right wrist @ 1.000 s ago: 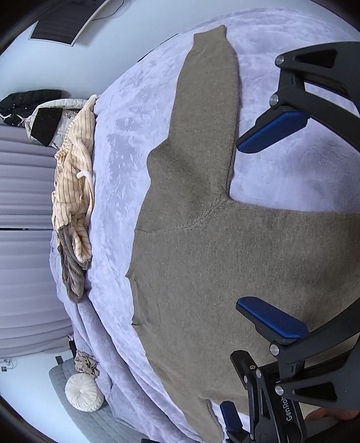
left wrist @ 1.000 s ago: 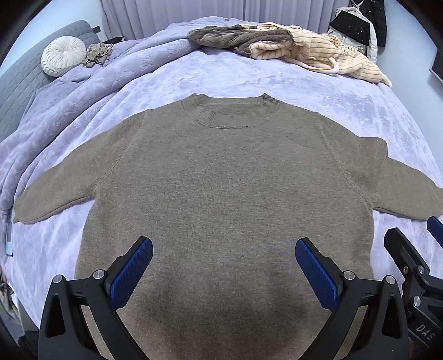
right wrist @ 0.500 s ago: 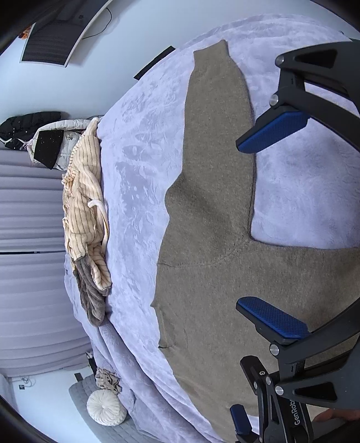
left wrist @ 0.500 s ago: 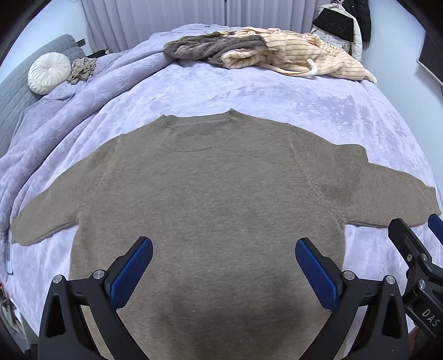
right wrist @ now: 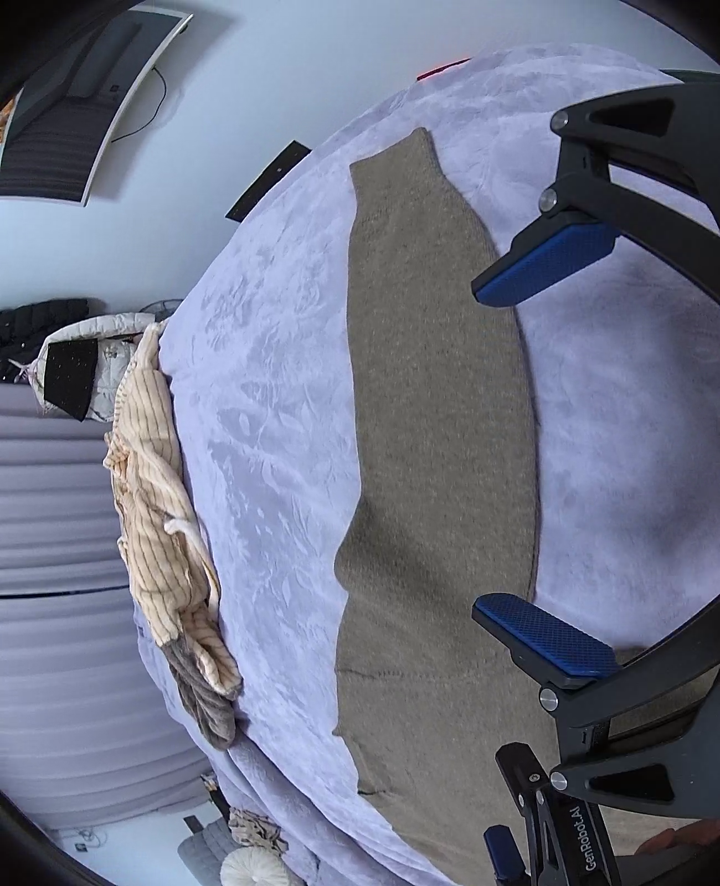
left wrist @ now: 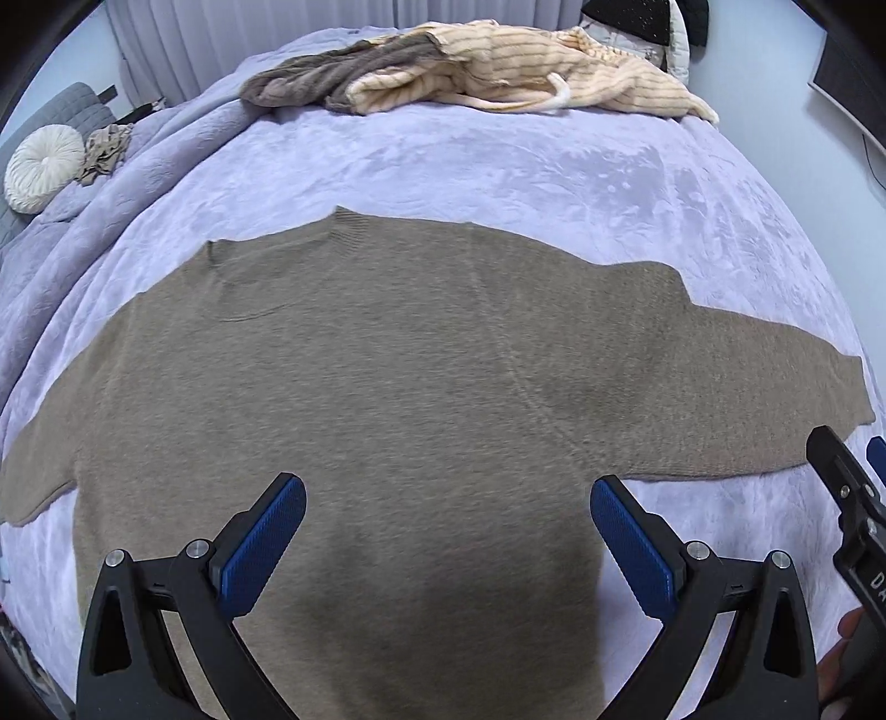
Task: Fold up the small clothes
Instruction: 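Reach the right tool to a sweater sleeve cuff and grasp it, then lift the held sleeve with the right tool and carry it across the sweater body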
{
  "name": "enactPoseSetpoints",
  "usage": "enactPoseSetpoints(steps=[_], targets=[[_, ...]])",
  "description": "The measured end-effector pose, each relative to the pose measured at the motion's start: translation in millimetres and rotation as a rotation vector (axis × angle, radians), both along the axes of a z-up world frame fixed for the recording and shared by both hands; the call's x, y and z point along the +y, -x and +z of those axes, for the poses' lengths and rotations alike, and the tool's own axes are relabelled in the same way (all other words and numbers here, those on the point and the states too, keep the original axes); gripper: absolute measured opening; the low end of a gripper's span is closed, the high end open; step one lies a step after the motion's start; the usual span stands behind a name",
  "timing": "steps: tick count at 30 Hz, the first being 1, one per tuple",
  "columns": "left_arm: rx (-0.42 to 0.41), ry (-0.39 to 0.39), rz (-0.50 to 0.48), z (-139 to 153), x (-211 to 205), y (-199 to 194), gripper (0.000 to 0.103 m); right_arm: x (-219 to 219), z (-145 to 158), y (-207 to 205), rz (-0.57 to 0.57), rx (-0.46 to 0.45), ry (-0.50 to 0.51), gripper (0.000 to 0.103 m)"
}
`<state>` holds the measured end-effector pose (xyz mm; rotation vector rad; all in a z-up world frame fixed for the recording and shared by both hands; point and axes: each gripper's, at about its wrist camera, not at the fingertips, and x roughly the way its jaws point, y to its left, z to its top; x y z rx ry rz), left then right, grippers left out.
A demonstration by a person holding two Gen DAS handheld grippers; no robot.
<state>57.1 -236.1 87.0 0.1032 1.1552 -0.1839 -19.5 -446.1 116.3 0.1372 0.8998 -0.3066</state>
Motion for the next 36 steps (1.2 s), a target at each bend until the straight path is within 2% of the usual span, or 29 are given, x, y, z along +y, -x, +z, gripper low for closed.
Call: enactPoseSetpoints(steps=[12, 17, 21, 23, 25, 26, 27, 28, 29, 33, 36], targets=[[0.033, -0.031, -0.06, -23.6, -54.1, -20.6, 0.103, -120.4, -39.3, 2.6, -0.23, 0.07, 0.001, 0.103], [0.057, -0.048, -0.069, -36.0, -65.9, -28.6, 0.103, -166.0, -57.7, 5.3, -0.304, 0.057, -0.114, 0.103], [0.076, -0.052, -0.055, -43.8, -67.9, -36.5, 0.103, -206.7, -63.6, -1.5, -0.352, -0.03, -0.251, 0.103], [0.09, -0.041, -0.037, -45.8, -65.2, -41.2, 0.103, -216.8, -63.5, -7.6, -0.352, -0.061, -0.281, 0.102], [0.092, -0.028, -0.016, -46.2, -61.1, -46.9, 0.103, -221.1, -59.3, -12.0, -0.323, -0.095, -0.287, 0.08], [0.09, -0.024, -0.004, -46.0, -58.9, -50.3, 0.103, -221.6, -57.6, -13.1, -0.314, -0.085, -0.272, 0.045], [0.088, -0.02, 0.005, -46.3, -57.3, -54.5, 0.103, -223.6, -56.5, -12.2, -0.301, -0.085, -0.284, 0.022], [0.088, -0.017, 0.014, -46.5, -56.0, -58.2, 0.103, -224.9, -55.6, -10.5, -0.293, -0.104, -0.309, 0.014], [0.088, -0.011, 0.023, -46.5, -54.5, -62.7, 0.103, -226.0, -52.9, -5.1, -0.289, -0.131, -0.325, 0.008], [0.07, 0.005, 0.061, -44.8, -52.2, -76.5, 0.103, -221.8, -30.3, 31.0, -0.306, -0.244, -0.305, 0.007], [0.078, -0.017, 0.047, -53.0, -62.1, -84.7, 0.103, -219.0, -22.3, 58.7, -0.352, -0.282, -0.289, 0.007]])
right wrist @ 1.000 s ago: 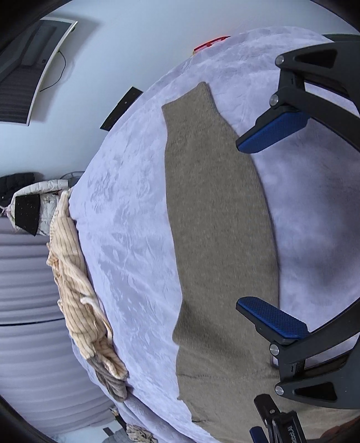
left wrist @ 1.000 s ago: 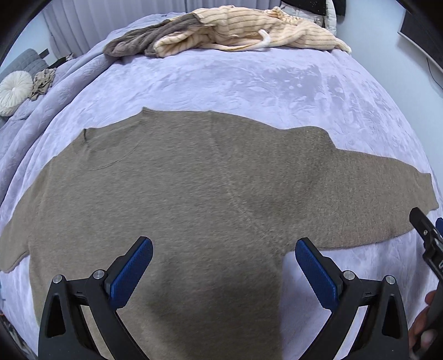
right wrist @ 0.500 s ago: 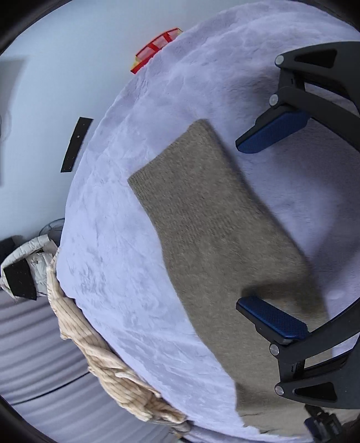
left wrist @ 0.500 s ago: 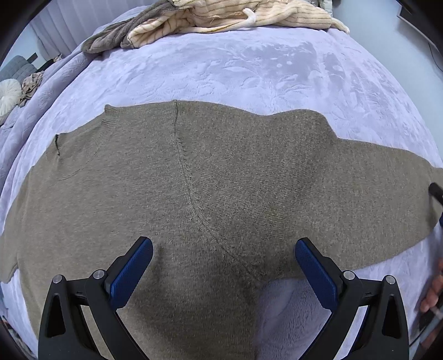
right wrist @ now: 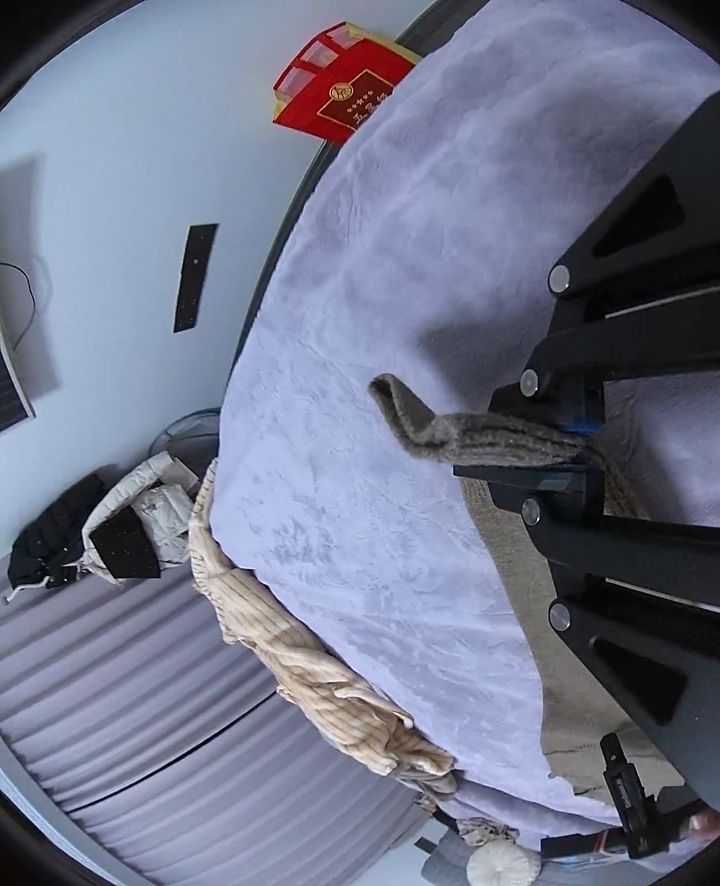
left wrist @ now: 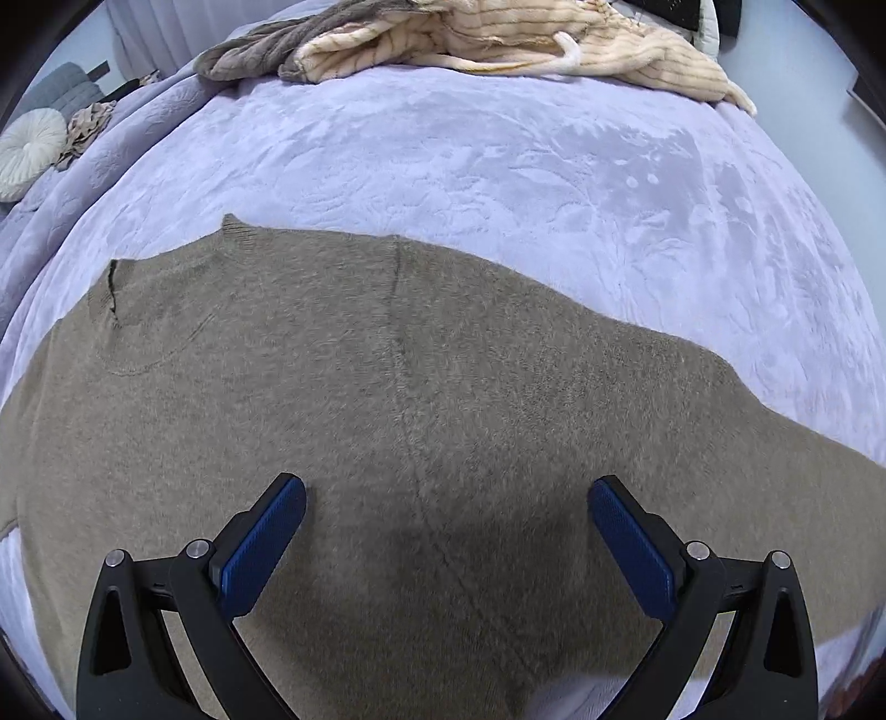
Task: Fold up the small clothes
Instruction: 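Lift the held sleeve with the right tool and carry it across the sweater body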
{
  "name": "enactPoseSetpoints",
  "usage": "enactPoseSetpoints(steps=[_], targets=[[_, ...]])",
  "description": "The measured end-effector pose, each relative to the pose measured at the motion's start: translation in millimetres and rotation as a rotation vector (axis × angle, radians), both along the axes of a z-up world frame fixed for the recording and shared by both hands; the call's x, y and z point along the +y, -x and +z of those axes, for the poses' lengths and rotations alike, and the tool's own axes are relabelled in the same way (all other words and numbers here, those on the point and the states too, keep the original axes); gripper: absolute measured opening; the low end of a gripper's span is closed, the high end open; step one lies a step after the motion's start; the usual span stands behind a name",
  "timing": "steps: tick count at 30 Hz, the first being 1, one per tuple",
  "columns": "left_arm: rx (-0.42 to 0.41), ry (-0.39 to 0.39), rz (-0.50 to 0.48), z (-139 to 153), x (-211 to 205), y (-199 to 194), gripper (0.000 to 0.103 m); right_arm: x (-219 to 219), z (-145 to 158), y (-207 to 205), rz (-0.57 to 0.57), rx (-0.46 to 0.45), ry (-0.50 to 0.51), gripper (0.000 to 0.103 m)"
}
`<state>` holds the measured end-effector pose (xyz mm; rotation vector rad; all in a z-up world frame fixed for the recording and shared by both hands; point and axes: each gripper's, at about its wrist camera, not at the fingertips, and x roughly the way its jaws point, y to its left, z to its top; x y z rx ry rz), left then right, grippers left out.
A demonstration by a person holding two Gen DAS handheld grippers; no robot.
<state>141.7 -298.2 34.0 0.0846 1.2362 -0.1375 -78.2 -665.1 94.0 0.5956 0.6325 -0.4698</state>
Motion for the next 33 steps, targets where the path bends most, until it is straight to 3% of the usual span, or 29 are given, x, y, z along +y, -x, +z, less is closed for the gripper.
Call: enactPoseSetpoints(steps=[2, 5, 8, 10, 11, 12, 14, 16, 17, 18, 21, 27, 33], targets=[[0.031, -0.048, -0.037, -13.5, -12.4, -3.6, 0.103, -3.8, -3.0, 5.7, -0.014, 0.014, 0.006, 0.007], [0.009, -0.104, -0.076, -23.0, -24.0, -2.7, 0.103, -9.5, -18.5, -1.4, -0.002, 0.08, 0.006, 0.007], [0.017, -0.096, -0.091, -17.7, -28.5, -1.9, 0.103, -14.4, -32.2, -3.4, 0.017, 0.104, -0.047, 0.011], [0.017, -0.008, -0.092, -7.6, -22.8, 1.6, 0.103, -20.9, -35.4, 4.7, 0.018, 0.06, -0.11, 0.023], [0.011, 0.015, -0.093, -5.9, -22.8, 4.7, 0.103, -23.3, -35.6, 8.7, 0.012, 0.039, -0.127, 0.035], [0.015, 0.004, -0.099, -8.4, -25.1, 6.3, 0.103, -25.6, -35.5, 12.0, 0.0, 0.022, -0.136, 0.048], [0.031, -0.058, -0.133, -21.4, -33.8, 10.7, 0.103, -26.8, -34.5, 14.8, -0.007, 0.003, -0.15, 0.057], [-0.006, -0.089, -0.147, -21.8, -37.7, 18.2, 0.103, -21.3, -32.4, 7.9, 0.002, 0.044, -0.108, 0.052], [-0.005, -0.093, -0.148, -21.0, -39.5, 18.9, 0.103, -16.9, -31.1, 3.4, 0.018, 0.077, -0.073, 0.029], [0.008, -0.091, -0.145, -19.1, -41.7, 19.9, 0.103, -11.5, -29.8, -1.3, 0.038, 0.113, -0.035, 0.012], [0.018, -0.05, -0.147, -10.7, -42.3, 25.7, 0.103, 3.2, -19.4, -4.6, 0.045, 0.152, 0.07, 0.008], [0.015, -0.058, -0.174, -9.9, -38.0, 43.0, 0.103, 36.7, 16.5, -4.3, 0.061, 0.159, 0.248, 0.007], [0.013, -0.04, -0.174, -0.9, -15.7, 60.8, 0.103, 51.0, 48.6, 1.2, 0.081, 0.095, 0.246, 0.007]])
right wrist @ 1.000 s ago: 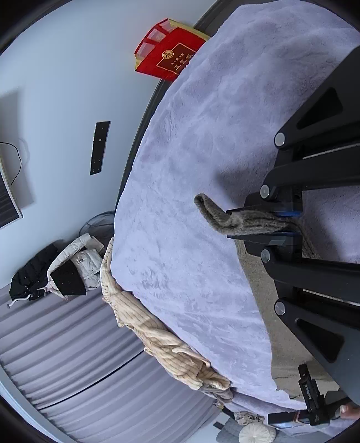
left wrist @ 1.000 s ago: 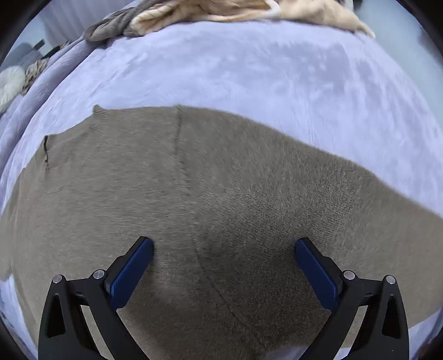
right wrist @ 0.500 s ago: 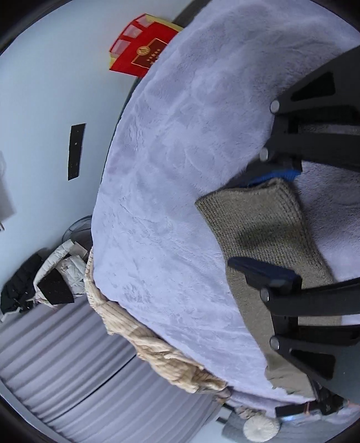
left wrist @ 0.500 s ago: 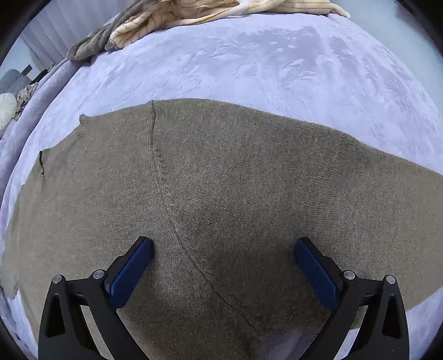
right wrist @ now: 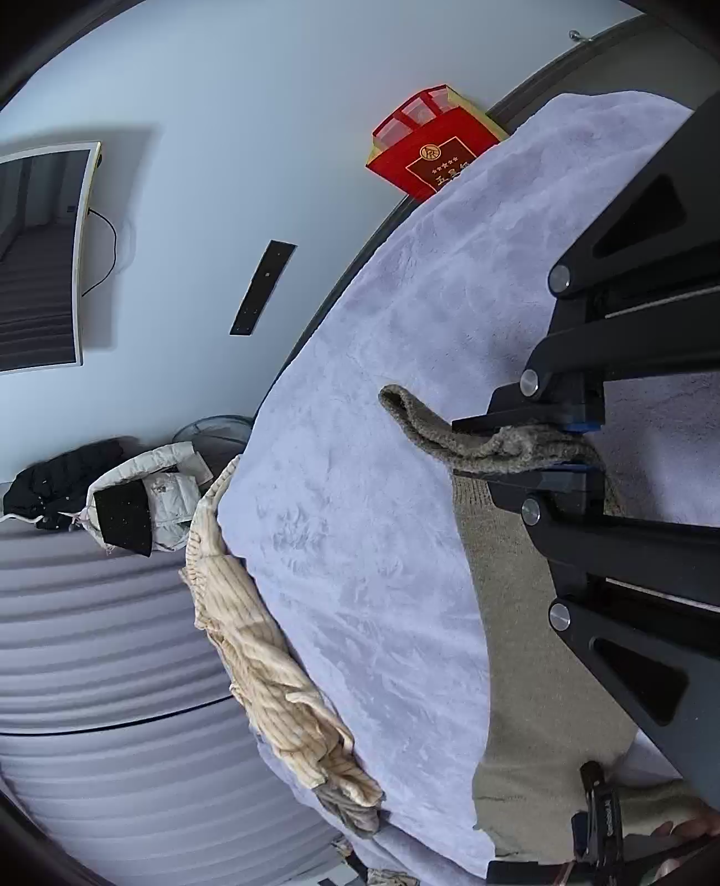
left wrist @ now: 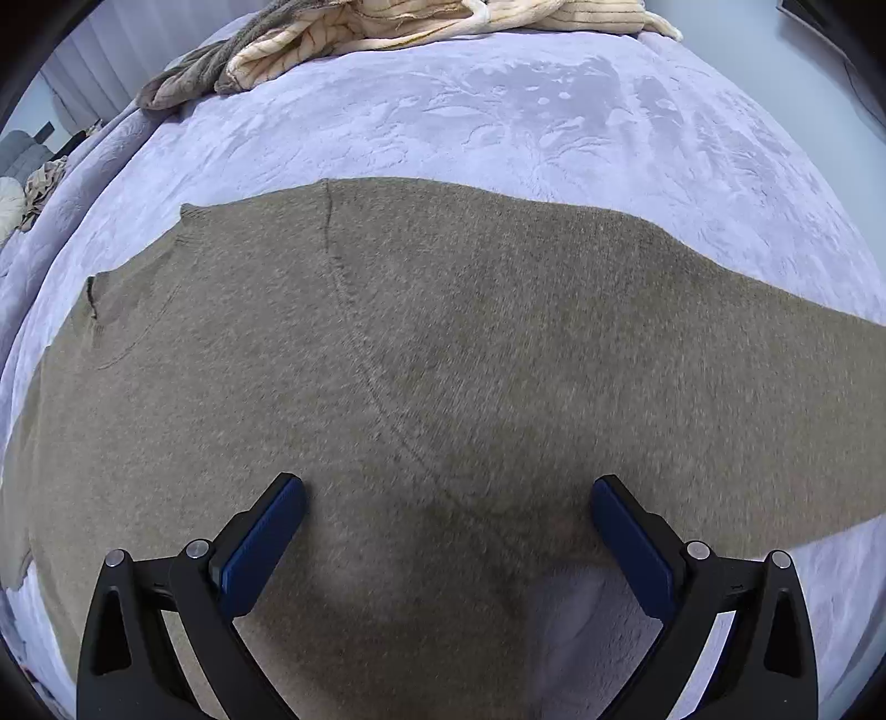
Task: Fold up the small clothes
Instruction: 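Lift the held sleeve with the right tool and carry it across the sweater body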
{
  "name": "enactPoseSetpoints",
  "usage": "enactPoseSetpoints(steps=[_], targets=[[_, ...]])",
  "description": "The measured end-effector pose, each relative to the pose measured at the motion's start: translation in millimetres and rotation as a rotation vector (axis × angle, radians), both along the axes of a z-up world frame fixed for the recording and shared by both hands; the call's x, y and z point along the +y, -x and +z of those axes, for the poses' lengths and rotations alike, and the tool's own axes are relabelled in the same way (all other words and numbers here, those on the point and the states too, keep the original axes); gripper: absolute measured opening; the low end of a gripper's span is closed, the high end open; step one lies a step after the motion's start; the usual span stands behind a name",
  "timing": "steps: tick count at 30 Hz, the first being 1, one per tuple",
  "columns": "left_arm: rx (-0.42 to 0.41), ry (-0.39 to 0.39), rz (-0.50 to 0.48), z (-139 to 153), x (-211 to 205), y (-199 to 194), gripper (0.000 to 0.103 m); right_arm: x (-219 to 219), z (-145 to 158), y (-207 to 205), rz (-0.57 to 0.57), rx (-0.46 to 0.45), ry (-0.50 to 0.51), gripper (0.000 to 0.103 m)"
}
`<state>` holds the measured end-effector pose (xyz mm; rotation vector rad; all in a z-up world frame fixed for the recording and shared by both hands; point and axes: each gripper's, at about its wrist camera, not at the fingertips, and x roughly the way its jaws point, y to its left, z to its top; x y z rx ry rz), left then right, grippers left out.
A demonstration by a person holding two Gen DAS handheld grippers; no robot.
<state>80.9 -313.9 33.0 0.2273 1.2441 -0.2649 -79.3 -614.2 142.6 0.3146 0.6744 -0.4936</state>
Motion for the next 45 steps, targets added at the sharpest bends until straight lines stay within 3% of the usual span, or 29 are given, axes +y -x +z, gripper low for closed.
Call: enactPoseSetpoints(steps=[6, 9, 21, 27, 37, 45], targets=[[0.005, 0.034, 0.02, 6.9, 17.6, 32.3, 0.103, 1.8, 11.0, 2.5, 0.064, -0.114, -0.226, 0.007], [-0.003, 0.026, 0.017, 8.9, 24.9, 43.1, 0.103, 11.6, 12.8, 2.3, 0.079, -0.12, -0.252, 0.007], [-0.021, 0.082, 0.038, 22.3, 83.2, 66.1, 0.103, 65.6, 44.1, 1.7, 0.132, -0.134, -0.226, 0.007], [-0.018, 0.112, 0.084, 23.6, 120.4, 54.5, 0.103, 97.8, 69.1, -14.1, 0.173, -0.145, -0.18, 0.007], [-0.067, 0.16, 0.164, 31.3, 184.8, 59.8, 0.103, 184.9, 93.2, -48.3, 0.301, -0.133, -0.107, 0.007], [-0.074, 0.187, 0.213, 24.4, 230.3, 61.2, 0.103, 258.5, 91.5, -71.3, 0.399, -0.102, -0.063, 0.007]])
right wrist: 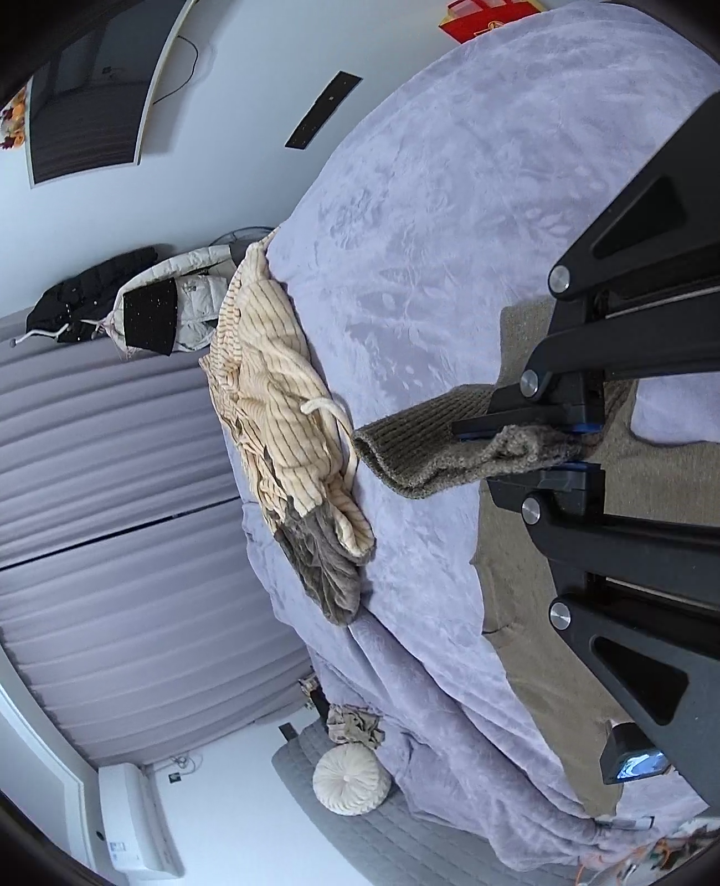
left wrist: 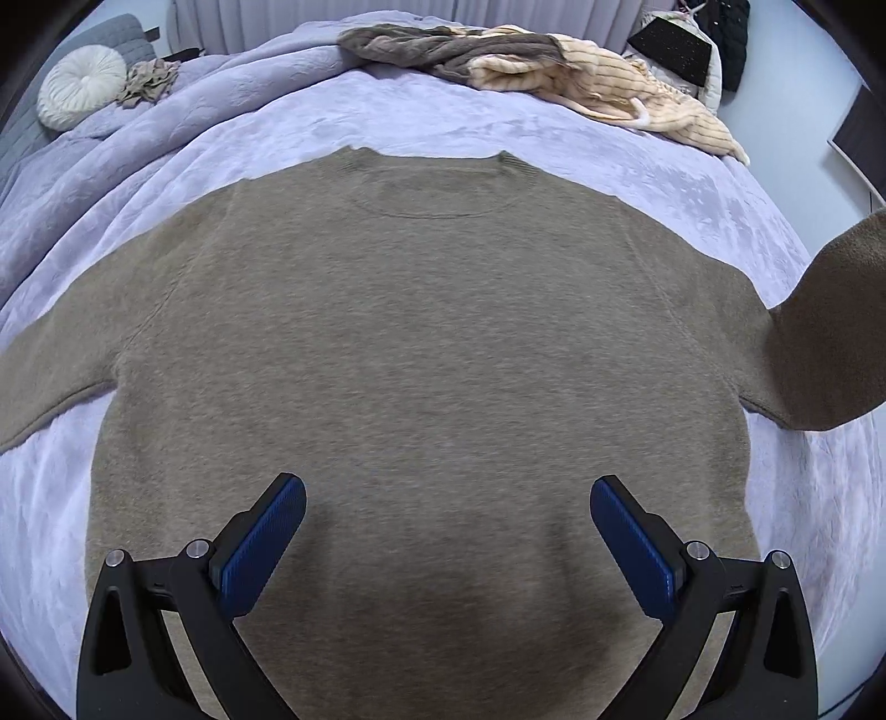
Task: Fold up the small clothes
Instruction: 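Lift the held sleeve with the right tool and carry it across the sweater body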
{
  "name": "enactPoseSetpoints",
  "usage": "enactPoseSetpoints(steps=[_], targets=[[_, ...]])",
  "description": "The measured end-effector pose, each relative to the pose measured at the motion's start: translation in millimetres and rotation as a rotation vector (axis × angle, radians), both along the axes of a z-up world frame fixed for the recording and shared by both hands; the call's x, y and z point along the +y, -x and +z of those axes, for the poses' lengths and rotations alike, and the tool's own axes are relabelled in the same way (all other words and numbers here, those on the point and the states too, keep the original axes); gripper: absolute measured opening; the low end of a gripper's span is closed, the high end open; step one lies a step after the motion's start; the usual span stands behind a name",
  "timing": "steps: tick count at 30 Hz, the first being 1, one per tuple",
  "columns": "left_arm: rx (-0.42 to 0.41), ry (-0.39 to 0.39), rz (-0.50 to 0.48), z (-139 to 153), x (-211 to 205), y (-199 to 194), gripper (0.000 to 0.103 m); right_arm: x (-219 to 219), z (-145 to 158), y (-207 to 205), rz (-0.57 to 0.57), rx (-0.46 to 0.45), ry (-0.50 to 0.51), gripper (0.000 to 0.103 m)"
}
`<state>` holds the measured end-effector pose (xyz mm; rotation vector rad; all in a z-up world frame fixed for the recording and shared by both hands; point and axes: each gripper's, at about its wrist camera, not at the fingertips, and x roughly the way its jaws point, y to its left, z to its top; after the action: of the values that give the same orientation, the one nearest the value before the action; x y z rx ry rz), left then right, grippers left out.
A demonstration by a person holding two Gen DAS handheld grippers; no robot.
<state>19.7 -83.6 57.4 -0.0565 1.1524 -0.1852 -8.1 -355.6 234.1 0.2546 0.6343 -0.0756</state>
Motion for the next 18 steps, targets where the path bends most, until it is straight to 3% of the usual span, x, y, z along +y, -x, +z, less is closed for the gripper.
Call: enactPoseSetpoints(steps=[18], targets=[[0.031, -0.009, 0.018, -28.3, 79.8, 15.1, 0.103, 136.4, -30.5, -46.1, 0.118, 0.064, 0.052, 0.007]])
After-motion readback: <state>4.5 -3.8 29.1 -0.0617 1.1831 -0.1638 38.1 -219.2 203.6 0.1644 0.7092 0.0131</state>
